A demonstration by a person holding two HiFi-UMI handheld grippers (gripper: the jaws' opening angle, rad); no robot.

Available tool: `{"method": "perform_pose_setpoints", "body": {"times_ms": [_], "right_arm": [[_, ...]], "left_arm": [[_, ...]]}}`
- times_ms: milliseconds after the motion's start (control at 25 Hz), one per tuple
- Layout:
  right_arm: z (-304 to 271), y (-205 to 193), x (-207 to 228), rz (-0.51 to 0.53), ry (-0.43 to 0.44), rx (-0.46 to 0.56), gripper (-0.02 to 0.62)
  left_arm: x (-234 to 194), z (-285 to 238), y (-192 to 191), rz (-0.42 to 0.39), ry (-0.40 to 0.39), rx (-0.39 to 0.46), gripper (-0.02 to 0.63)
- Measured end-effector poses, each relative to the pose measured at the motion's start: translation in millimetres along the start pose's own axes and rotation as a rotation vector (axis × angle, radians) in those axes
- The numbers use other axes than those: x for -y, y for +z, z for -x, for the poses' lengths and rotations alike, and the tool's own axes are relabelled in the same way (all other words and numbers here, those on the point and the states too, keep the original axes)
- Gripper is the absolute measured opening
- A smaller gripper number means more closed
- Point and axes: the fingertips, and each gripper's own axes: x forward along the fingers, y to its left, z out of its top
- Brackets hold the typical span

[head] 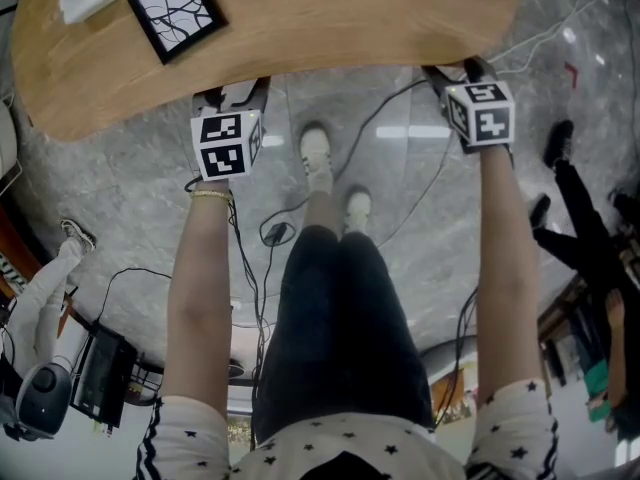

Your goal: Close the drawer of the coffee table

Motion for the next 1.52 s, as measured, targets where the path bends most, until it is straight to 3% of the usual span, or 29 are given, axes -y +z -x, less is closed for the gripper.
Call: {"method": "perform_pose_setpoints", "body": {"times_ms": [440,960,1520], "right_arm": [[-3,10,6,0.006,-0.009,0.027,0.281],[-4,12,8,0.015,-0.016,0.030,0.282],[23,-1,5,-0.020,-0.105,0.080,0.282]], "left_arm": [[-4,-3,8,0.053,0.043,0.058,0.296],[-3,-4,8,0.054,0.046,0.057,0.297],[3,22,-2,0.039,0.099,0.054,0.296]]}}
